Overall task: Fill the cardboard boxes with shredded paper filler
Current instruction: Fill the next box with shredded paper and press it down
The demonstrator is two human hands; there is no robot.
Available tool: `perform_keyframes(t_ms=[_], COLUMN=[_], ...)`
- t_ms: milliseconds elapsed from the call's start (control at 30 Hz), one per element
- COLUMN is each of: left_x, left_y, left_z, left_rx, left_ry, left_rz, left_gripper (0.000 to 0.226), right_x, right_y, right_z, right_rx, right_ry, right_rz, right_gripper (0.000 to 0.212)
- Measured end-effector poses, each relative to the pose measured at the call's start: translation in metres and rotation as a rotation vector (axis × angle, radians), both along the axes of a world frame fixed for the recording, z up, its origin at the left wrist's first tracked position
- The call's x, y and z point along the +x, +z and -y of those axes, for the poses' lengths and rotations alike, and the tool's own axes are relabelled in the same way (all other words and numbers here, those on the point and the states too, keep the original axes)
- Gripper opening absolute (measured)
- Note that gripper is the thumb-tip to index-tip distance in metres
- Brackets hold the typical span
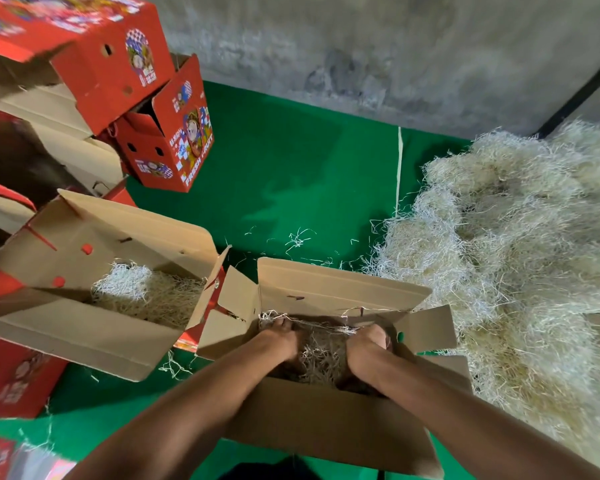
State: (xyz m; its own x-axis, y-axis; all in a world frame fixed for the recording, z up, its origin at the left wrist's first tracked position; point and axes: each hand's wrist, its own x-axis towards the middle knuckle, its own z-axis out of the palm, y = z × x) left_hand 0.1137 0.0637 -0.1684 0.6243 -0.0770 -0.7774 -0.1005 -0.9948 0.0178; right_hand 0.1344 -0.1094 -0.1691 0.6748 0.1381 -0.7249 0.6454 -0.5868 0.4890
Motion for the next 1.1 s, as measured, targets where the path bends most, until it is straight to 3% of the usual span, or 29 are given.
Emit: perform_keyframes(t_ms=[300,367,500,567,667,733,800,1000,1100], left_x=[-0.007,-0.008,-0.006,-0.002,0.001,0.003,0.003,0.0,-0.002], left_y=[0.032,0.038,0.048,0.053,0.048,0.037,0.028,0.007,0.004], left_z=[0.007,0.007,0.0,0.005,0.013,0.012,0.012,0.013,0.006], left_rx=[-0.047,-0.108,-0.166,-0.095,0.02,-0.005,0.021,0.24,0.276], left_ry=[-0.005,-0.045,-0.115,-0.132,-0.1,-0.043,-0.053,-0.247,-0.241], left_rz=[-0.023,0.077,0.325,0.312,0.113,0.009,-0.058,-0.064,-0.059], left_gripper=[0.048,0.036,0.033,0.03,0.032,0.031,0.033,0.09,0.089], right_x=[-0.005,-0.004,0.002,0.003,-0.002,-0.006,-0.004,-0.003,-0.005], right_y=[0.018,0.027,0.051,0.054,0.031,0.015,0.002,-0.009,0.001], right_z=[0.012,0.008,0.003,-0.001,0.01,0.02,0.022,0.014,0.011], right_rx=[0.0,0.133,0.494,0.63,0.754,0.69,0.577,0.274,0.256], right_ry=[0.039,-0.011,0.032,-0.016,-0.177,-0.147,-0.209,-0.245,-0.27], right_rz=[-0.018,0.016,0.116,0.034,-0.119,-0.169,-0.194,-0.136,-0.164], right_gripper=[0.039,0.029,0.017,0.019,0.014,0.012,0.025,0.078,0.072])
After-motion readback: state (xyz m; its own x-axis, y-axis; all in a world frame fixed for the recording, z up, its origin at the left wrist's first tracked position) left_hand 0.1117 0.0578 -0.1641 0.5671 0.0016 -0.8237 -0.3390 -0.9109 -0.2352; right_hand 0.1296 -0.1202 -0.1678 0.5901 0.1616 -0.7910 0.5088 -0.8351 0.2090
